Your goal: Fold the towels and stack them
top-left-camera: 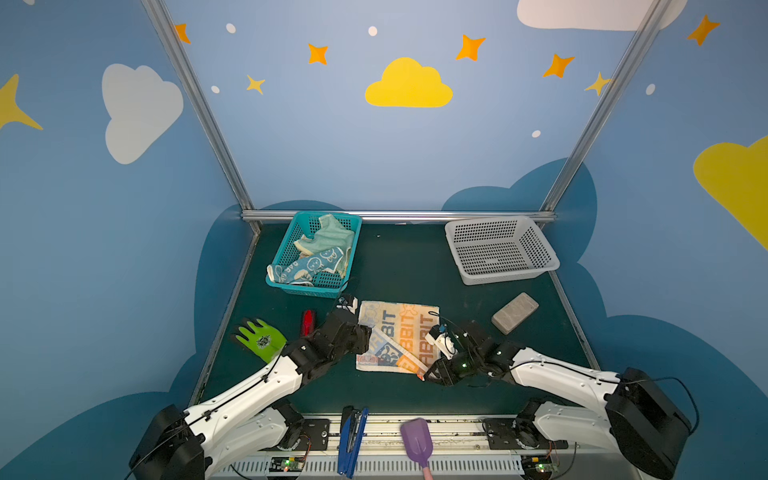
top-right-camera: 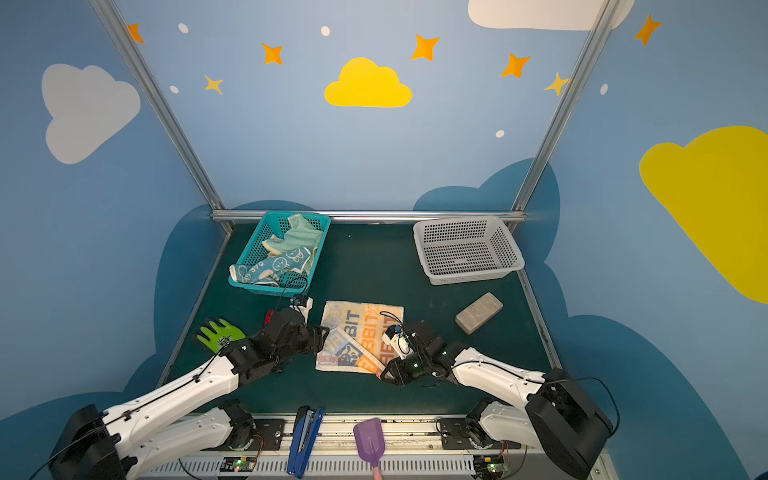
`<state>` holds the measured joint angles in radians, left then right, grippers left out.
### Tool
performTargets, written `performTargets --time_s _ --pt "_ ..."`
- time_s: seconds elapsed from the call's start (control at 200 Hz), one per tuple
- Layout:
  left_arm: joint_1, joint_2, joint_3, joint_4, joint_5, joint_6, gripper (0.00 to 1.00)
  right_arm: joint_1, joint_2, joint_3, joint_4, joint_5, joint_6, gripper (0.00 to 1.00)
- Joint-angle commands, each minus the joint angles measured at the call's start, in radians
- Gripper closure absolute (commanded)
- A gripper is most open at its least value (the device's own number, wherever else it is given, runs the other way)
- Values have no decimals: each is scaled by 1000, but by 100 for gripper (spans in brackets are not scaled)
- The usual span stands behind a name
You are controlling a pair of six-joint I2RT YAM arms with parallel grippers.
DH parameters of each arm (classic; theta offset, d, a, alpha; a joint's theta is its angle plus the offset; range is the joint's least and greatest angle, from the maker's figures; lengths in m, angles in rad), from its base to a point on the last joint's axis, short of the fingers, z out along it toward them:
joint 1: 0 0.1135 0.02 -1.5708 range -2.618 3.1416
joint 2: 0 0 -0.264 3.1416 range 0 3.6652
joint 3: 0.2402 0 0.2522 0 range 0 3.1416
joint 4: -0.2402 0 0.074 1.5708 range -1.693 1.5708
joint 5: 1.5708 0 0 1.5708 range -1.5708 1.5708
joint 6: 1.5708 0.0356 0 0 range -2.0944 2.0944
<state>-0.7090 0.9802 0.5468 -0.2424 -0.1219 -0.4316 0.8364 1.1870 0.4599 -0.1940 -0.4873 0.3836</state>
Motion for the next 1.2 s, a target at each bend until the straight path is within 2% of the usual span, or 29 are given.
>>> performTargets --time_s 0.0,0.235,0.38,0.631,0.816,0.966,1.196 --pt "-3 -10 -14 5 -38 -14 38 45 -33 -9 -56 88 21 62" --pt "-2 21 -12 31 -66 -18 37 135 -127 -30 -95 264 54 61" --pt "-1 58 7 38 -86 -24 36 142 -180 -36 -73 358 86 60" --pt "-1 257 143 14 -52 10 37 138 -179 -27 83 556 123 54" --pt "-1 434 240 -8 -14 12 40 110 -106 47 106 528 53 52" --pt "-1 534 278 -14 37 -5 43 81 -22 98 120 471 49 51" --pt "-3 529 237 0 106 -39 44 53 110 172 131 351 34 51"
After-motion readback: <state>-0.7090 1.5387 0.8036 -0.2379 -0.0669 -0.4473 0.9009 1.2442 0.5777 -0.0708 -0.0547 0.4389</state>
